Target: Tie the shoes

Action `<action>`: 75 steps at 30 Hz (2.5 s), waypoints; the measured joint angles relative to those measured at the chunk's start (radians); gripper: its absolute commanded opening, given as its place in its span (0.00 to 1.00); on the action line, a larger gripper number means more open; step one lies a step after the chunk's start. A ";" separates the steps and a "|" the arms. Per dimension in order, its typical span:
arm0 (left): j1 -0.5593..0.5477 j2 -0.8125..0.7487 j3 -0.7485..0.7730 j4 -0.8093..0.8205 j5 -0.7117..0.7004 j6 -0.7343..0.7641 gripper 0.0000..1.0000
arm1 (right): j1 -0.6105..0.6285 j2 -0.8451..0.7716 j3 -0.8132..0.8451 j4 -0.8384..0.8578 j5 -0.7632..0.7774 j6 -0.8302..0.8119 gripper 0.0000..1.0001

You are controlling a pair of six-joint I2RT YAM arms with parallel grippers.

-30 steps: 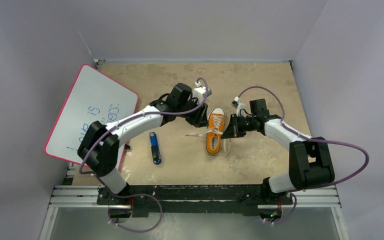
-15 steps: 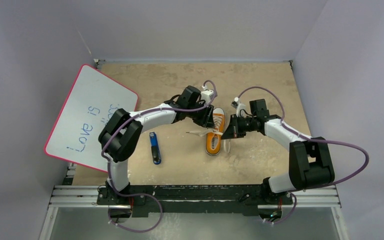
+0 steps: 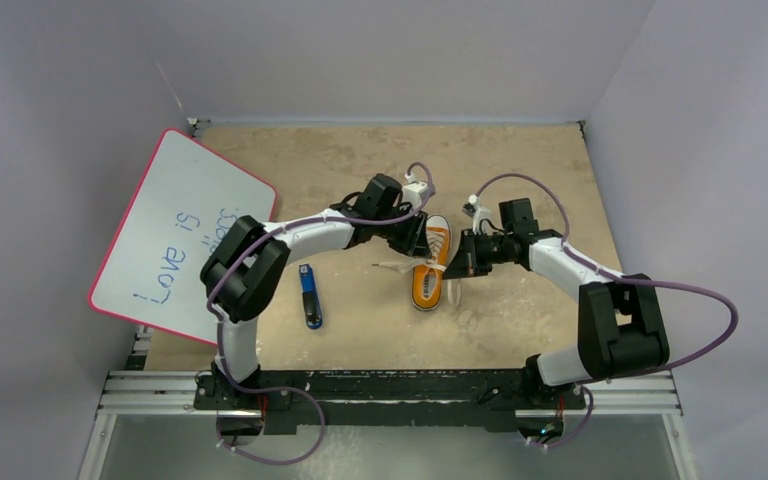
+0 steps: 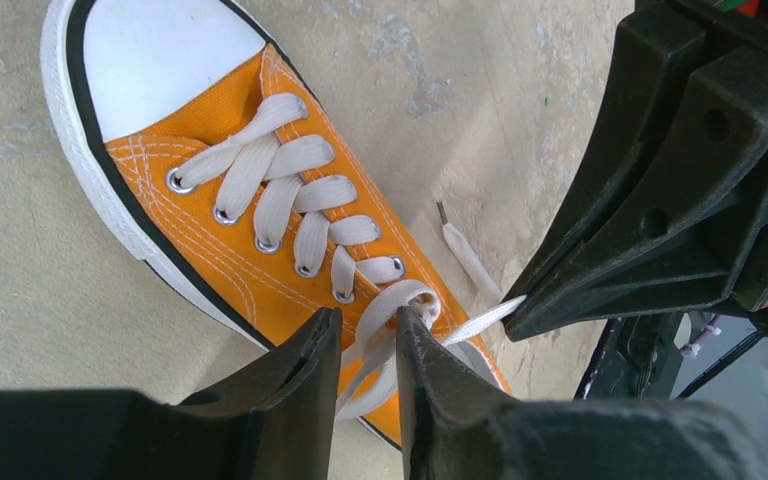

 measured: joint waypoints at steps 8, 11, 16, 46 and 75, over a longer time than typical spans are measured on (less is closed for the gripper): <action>0.000 0.000 -0.006 0.003 0.000 -0.001 0.00 | 0.000 0.000 0.000 0.000 -0.003 0.000 0.00; 0.000 0.000 -0.006 0.011 0.001 -0.008 0.00 | 0.000 0.000 0.002 0.000 -0.007 0.000 0.00; 0.000 -0.016 -0.026 0.077 0.011 -0.055 0.00 | 0.000 0.010 0.009 0.023 -0.032 0.022 0.00; -0.014 -0.060 -0.079 0.142 0.019 -0.123 0.00 | 0.000 0.119 -0.029 0.312 -0.043 0.349 0.15; -0.006 -0.060 -0.079 0.142 0.012 -0.127 0.00 | 0.004 0.060 0.075 0.062 -0.036 -0.011 0.19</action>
